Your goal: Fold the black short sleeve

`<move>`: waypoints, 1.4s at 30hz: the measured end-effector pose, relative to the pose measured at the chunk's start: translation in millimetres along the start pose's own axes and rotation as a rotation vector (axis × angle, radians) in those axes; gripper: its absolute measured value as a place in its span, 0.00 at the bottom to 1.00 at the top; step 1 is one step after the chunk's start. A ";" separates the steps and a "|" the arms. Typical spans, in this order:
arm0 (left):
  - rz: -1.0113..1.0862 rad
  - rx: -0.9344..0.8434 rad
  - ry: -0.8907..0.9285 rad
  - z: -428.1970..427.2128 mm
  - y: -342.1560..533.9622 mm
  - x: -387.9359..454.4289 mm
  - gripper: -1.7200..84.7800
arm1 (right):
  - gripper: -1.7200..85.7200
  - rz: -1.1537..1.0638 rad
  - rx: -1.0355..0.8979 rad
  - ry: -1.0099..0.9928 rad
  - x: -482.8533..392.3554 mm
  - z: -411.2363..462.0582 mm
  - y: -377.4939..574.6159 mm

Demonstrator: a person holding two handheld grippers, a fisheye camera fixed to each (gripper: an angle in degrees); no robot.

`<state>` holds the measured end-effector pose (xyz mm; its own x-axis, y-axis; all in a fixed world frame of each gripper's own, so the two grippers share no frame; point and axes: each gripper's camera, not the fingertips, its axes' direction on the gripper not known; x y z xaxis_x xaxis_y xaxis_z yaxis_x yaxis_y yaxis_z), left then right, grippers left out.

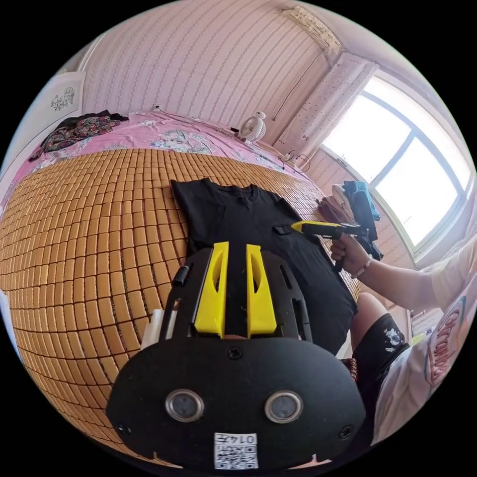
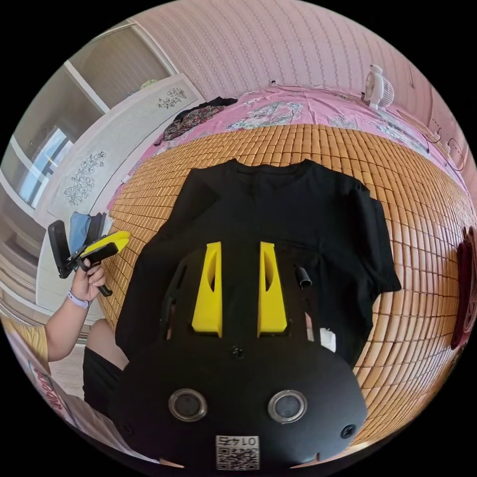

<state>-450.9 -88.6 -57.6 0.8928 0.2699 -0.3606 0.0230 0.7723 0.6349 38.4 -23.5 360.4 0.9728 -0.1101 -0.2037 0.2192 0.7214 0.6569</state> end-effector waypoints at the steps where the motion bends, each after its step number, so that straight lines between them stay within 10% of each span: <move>1: 0.018 -0.014 0.017 5.4 -7.0 7.0 0.09 | 0.15 0.010 0.014 0.008 5.5 -6.3 6.7; 21: 0.314 -0.333 0.140 259.9 -197.0 196.2 0.11 | 0.13 0.453 0.105 0.081 206.1 -57.1 106.2; 32: 0.330 -0.469 -0.176 367.2 -219.9 248.7 0.08 | 0.04 0.368 0.139 0.066 228.1 -53.1 130.5; 42: 0.372 -0.182 -0.047 303.4 -217.4 237.7 0.01 | 0.04 0.238 0.130 0.162 212.9 -67.8 128.8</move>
<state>-107.2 -366.9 -74.0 0.8446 0.5268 -0.0953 -0.3815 0.7172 0.5831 268.7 92.4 352.4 0.9757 0.1690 -0.1393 0.0048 0.6196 0.7849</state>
